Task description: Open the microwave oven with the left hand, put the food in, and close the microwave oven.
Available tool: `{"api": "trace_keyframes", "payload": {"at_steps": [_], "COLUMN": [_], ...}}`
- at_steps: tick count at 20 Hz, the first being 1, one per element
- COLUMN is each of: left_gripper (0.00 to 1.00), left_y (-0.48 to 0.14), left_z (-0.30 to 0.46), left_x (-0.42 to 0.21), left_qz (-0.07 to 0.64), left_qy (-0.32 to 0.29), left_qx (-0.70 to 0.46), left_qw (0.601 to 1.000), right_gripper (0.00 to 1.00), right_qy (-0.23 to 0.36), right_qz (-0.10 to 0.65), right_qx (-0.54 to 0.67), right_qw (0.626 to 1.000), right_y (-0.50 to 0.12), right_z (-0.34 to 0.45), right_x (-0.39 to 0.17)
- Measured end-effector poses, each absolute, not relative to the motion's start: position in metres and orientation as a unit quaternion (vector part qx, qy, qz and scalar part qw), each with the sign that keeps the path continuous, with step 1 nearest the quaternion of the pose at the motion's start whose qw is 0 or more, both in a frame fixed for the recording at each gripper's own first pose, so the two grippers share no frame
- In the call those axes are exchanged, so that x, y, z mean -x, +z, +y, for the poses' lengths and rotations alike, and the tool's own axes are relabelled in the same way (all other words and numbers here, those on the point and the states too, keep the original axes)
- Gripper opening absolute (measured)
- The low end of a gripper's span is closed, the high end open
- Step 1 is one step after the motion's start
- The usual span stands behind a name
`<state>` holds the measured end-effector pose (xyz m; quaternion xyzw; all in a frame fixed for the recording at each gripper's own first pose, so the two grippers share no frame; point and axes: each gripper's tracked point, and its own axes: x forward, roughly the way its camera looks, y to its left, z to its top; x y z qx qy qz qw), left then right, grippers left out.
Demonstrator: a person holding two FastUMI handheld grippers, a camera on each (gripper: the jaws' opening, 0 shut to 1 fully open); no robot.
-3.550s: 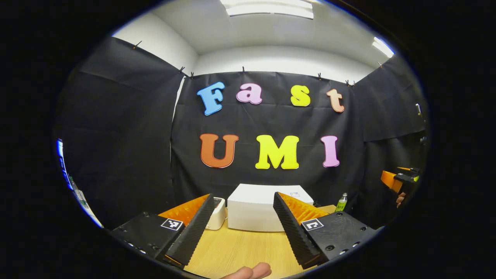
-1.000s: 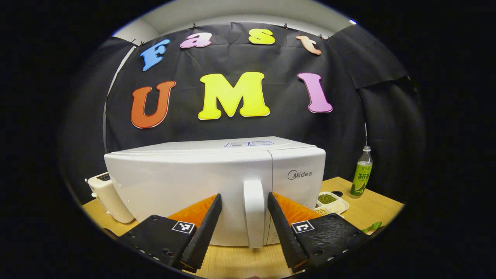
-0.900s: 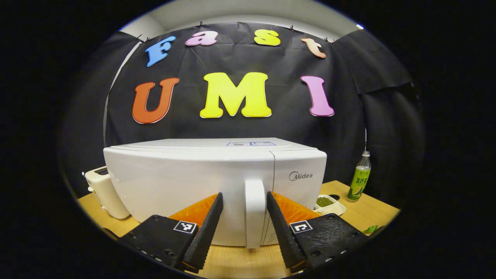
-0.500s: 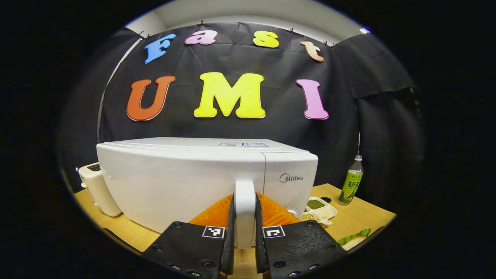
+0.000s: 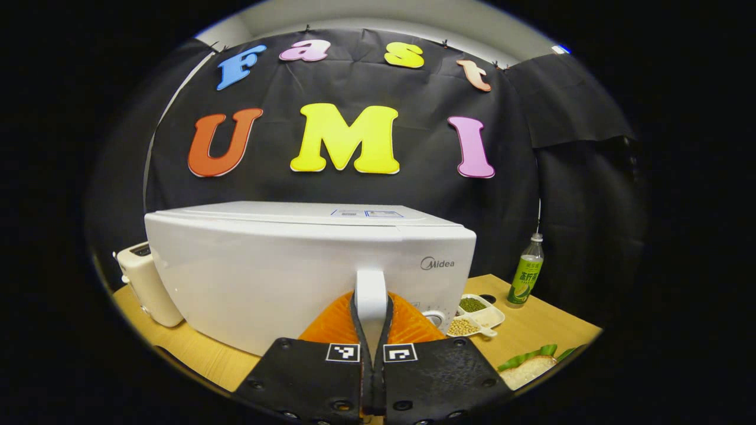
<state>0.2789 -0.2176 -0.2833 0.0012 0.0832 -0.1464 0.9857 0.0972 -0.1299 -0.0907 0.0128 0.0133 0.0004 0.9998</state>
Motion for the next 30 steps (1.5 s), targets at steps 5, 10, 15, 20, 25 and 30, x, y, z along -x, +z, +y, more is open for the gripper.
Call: {"api": "trace_keyframes", "payload": {"at_steps": [5,10,15,20,25,30], "left_gripper": [0.00,0.00,0.05,0.18,0.60,0.95], "left_y": [-0.281,-0.277,-0.273,-0.270,-0.250,-0.216], "left_z": [-0.193,-0.154,-0.105,-0.024,0.089,0.130], "left_x": [-0.224,-0.174,-0.134,-0.096,-0.051,-0.015], "left_qz": [0.073,0.067,0.062,0.060,0.057,0.052], "left_qy": [-0.201,-0.227,-0.234,-0.203,-0.071,0.027], "left_qx": [-0.008,-0.026,-0.033,-0.041,-0.053,-0.066], "left_qw": [0.977,0.971,0.970,0.976,0.994,0.996], "right_gripper": [1.00,1.00,0.91,0.92,1.00,0.91], "right_qy": [0.001,0.028,0.053,0.090,0.126,0.122], "right_qz": [0.017,0.022,0.011,0.025,0.057,0.095], "right_qx": [-0.008,-0.003,0.012,0.012,0.003,0.015], "right_qw": [1.000,0.999,0.998,0.996,0.990,0.988], "right_y": [-0.094,-0.089,-0.082,-0.090,-0.110,-0.132], "right_z": [-0.123,-0.089,-0.048,-0.007,0.019,0.019], "right_x": [-0.085,-0.059,-0.032,-0.012,-0.004,-0.035]}}
